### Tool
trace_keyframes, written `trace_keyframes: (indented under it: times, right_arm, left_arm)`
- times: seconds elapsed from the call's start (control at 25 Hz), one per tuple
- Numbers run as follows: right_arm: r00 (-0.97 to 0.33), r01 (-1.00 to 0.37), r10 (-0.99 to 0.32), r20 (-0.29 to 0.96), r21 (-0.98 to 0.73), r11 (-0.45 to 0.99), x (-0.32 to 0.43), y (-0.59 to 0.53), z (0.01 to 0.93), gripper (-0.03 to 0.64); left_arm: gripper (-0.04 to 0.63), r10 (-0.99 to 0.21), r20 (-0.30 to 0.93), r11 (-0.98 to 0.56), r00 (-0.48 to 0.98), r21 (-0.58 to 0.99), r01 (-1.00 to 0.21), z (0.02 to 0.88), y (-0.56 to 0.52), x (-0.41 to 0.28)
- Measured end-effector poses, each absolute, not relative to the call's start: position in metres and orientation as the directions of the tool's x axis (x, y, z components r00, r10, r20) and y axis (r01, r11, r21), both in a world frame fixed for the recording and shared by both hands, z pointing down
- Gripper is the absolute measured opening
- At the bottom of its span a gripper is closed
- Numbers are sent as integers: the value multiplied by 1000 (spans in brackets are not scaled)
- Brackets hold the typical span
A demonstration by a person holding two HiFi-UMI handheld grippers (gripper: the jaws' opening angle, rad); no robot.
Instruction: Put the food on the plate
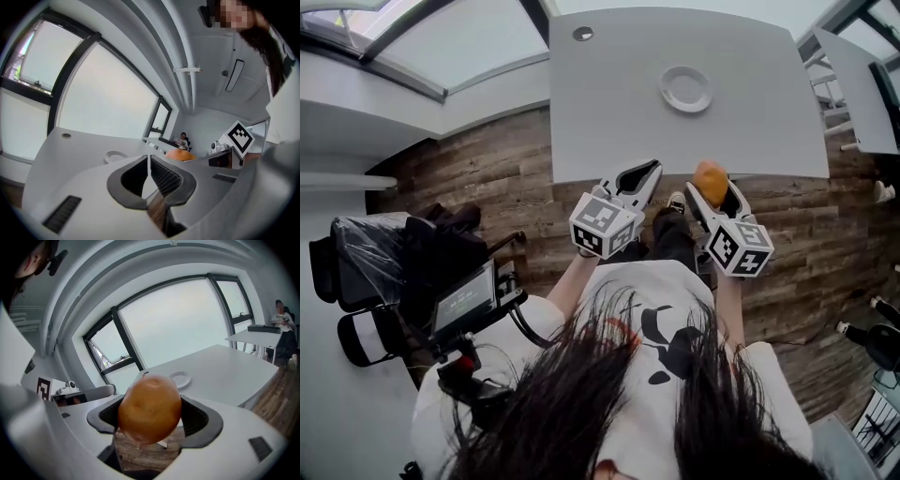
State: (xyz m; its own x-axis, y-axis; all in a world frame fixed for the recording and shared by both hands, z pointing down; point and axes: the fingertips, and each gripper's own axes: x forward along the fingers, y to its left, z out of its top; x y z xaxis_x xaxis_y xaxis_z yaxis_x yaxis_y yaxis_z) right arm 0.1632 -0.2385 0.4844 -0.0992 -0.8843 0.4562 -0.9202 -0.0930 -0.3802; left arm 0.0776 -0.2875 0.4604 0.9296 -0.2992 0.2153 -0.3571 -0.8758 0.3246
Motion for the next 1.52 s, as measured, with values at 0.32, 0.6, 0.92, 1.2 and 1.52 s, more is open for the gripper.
trace_keyframes:
  times: [0.32,0.6,0.92,1.2,1.52]
  right_arm:
    - [-136,-931,-883,448,-362,-41,164,-260,477,371]
    - [-221,-921,-856,467,-388,27,222,-336,490,371]
    - [-288,-928,-815,503,-356,109,266,-386,508,371]
    - [-370,-926,-749,550,-282,250,279,-426,534,371]
    - [-471,-840,-604,644,-119,529,261,-474,579,371]
  left_arm:
    - [6,-358,208,-873,910,271,-405,449,-302,70]
    - [6,-425,234,-826,875,296,-480,458,-368,126]
    - [6,-488,260,-775,834,311,-550,470,-405,162]
    - [6,-525,281,-740,804,315,-594,476,-417,172]
    - [6,-548,307,-711,778,319,-627,480,-429,171]
